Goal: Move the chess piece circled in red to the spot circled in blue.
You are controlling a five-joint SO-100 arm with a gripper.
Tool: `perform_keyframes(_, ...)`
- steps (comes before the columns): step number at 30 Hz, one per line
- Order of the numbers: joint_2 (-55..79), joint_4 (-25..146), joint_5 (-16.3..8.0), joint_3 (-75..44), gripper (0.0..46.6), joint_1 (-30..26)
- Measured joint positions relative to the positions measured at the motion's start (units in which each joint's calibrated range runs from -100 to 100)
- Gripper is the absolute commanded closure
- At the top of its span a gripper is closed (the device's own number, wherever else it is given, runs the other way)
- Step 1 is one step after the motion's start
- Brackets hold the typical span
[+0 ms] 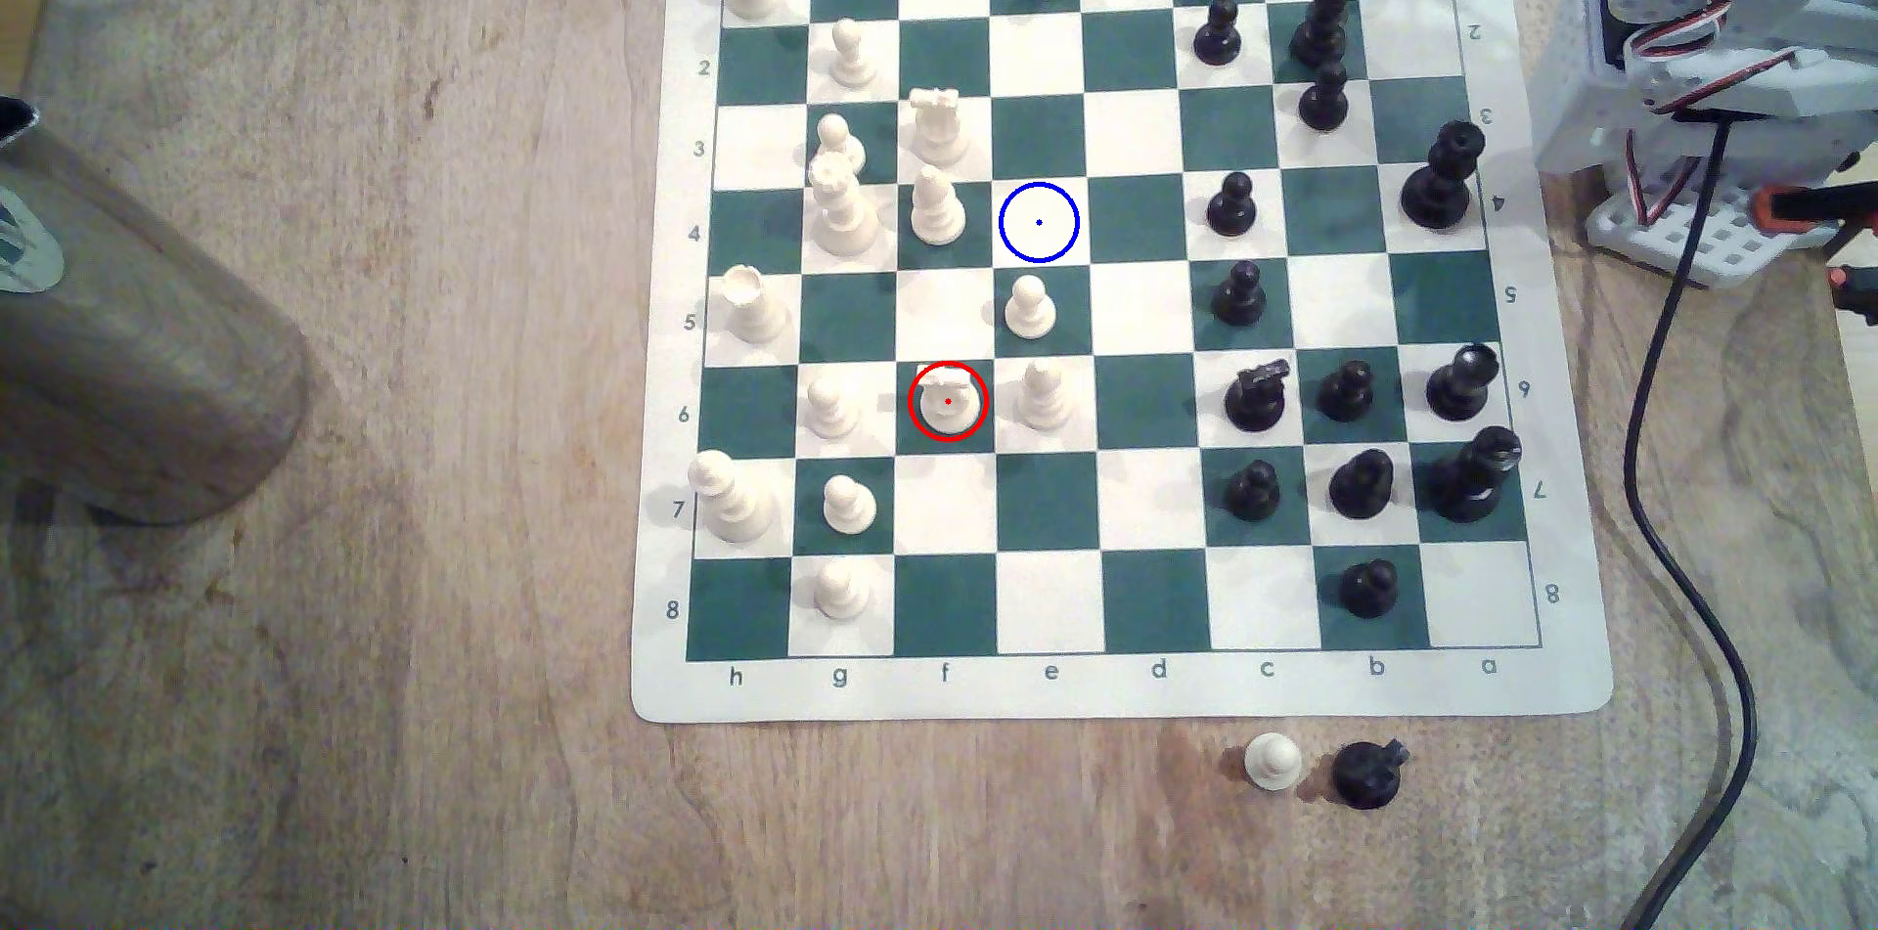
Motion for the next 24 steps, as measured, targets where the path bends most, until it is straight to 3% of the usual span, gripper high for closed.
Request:
perform_keyframes(12, 0.0, 16.7, 0.2, -1.4, 46.4, -4.8)
perform_keyframes(16, 0.0, 30.3, 0.2, -4.2, 46.4, -5.6)
perform_keyframes(21, 0.0, 63.1, 0.1, -15.5, 46.4, -6.8)
perform_keyframes(24, 0.1, 74.3, 0.1, -18.3, 46.4, -6.1)
